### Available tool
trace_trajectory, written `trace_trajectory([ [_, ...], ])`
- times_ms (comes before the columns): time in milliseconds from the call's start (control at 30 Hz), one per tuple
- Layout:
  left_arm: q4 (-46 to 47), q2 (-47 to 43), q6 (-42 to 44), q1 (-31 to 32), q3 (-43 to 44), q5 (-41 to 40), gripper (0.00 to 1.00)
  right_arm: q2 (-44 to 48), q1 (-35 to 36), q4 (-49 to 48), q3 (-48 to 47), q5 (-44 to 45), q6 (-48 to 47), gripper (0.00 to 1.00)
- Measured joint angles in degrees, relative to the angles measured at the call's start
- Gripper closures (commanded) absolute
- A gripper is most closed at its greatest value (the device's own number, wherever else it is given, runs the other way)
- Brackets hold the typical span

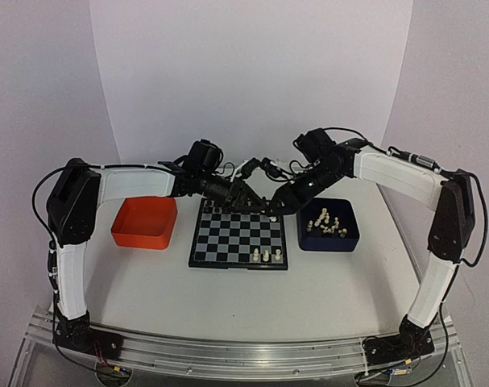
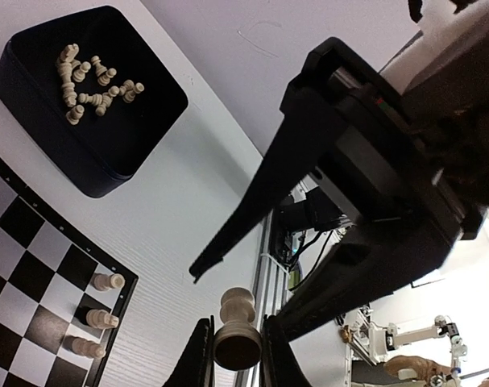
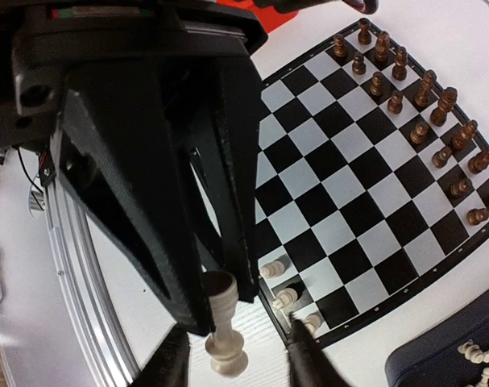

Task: Set up the chess pieces on the board
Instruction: Place the chess piece on the chessboard.

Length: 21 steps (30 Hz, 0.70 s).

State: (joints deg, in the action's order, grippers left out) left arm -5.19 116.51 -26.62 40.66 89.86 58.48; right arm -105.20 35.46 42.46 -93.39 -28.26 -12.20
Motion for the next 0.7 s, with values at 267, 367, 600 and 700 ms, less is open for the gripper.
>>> trace_trajectory([
  [267, 12.30, -8.61, -4.96, -1.15, -11.36, -10.89, 1.00, 8.56, -0.06, -15.01, 9.88, 2.73, 15.24, 0.15],
  [367, 19.04, -13.76, -6.63, -1.50, -16.57, -16.13, 1.00, 12.12, -0.06, -20.85, 13.21, 3.85, 23.60, 0.16],
  [600, 33.88, -20.98, -9.88, -1.57, -24.81, -22.99, 1.00, 14.24, -0.17, -33.38, 17.42, 0.02, 42.34, 0.22],
  [700, 37.49, -21.94, -10.26, -1.57, -26.35, -23.94, 1.00, 13.98, -0.17, -38.84, 17.39, -3.00, 49.44, 0.26],
])
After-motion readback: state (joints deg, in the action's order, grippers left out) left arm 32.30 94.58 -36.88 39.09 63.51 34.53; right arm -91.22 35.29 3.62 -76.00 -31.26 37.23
